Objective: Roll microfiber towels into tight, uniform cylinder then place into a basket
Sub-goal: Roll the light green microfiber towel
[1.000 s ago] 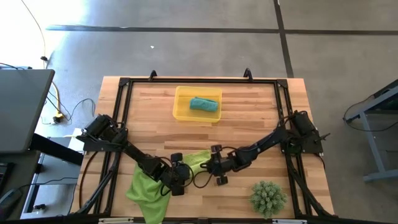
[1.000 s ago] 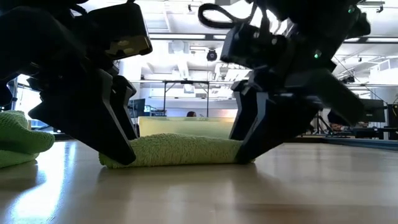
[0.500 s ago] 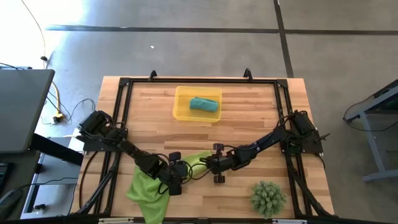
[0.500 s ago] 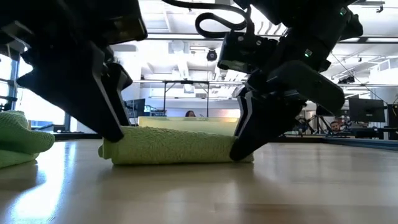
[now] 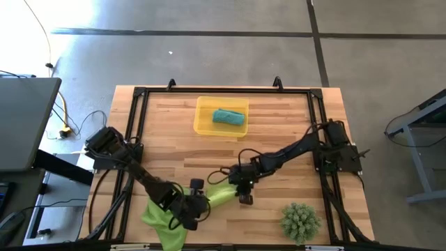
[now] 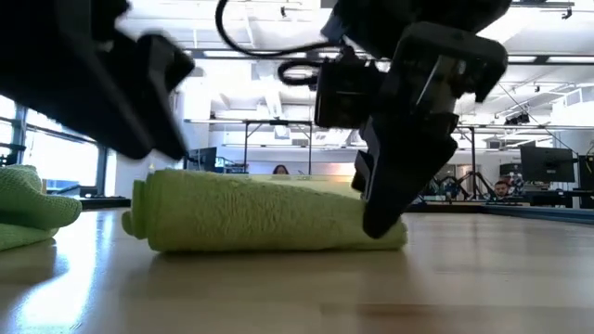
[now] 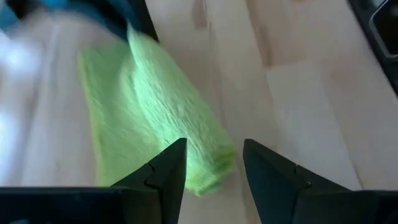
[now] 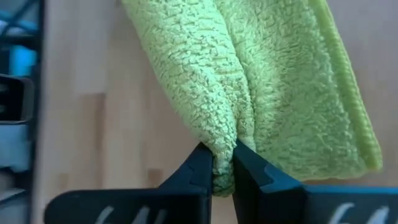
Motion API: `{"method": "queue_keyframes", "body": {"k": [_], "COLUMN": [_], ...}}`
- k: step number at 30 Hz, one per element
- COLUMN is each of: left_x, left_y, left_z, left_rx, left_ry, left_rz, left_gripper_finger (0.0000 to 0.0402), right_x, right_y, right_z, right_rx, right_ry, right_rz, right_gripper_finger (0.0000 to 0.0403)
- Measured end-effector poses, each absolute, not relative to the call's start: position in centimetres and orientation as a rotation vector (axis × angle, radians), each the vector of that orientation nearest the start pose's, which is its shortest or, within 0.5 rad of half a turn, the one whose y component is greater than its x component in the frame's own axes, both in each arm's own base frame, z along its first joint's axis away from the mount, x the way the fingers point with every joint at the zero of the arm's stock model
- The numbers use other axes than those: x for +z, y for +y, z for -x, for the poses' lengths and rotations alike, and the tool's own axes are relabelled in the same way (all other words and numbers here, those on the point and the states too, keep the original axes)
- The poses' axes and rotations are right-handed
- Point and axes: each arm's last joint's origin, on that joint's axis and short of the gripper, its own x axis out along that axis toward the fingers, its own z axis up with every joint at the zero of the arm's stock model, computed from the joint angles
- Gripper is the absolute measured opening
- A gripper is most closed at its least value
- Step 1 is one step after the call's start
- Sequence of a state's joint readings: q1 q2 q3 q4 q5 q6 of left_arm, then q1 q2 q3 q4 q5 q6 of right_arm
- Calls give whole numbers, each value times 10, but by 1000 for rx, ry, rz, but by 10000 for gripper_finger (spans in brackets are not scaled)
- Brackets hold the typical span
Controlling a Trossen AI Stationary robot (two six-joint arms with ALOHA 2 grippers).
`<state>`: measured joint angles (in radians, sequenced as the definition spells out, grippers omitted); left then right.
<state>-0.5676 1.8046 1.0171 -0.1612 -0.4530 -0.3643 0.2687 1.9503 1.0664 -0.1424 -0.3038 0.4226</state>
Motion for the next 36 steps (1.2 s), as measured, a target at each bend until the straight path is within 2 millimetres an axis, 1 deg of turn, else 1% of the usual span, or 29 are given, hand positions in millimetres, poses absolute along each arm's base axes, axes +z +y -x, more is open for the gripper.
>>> {"method": "queue_keyframes", "body": {"k": [3,5,9,14,20,25,27,33,36], "left_x": [161,163,160,149,135,126,122,114,113], "left_y": [-183,-184,-179,-170,-164,-160,-156,-145,-144], "left_z": [-306,-307,-313,-321,-326,-328,-330,-334,-334], "left_rx": [49,57,74,114,73,85,94,80,59], "left_ry": [779,754,748,773,842,875,893,972,988], "left_rz": [-216,-245,-213,-160,-118,-140,-121,-25,-8], "left_gripper_finger": [147,147,147,147,147,147,147,147,147], "right_x": [116,116,116,116,116,116,116,118,126], "right_y": [98,93,84,77,76,76,76,75,75], "right_z": [-355,-356,-358,-359,-360,-360,-360,-359,-358], "right_rx": [338,338,334,299,288,291,308,359,389], "right_ry": [1156,1166,1184,1192,1187,1186,1180,1154,1130], "right_rz": [-489,-538,-625,-674,-674,-671,-646,-552,-494], "right_gripper_finger": [18,18,18,18,18,18,21,51,75]}}
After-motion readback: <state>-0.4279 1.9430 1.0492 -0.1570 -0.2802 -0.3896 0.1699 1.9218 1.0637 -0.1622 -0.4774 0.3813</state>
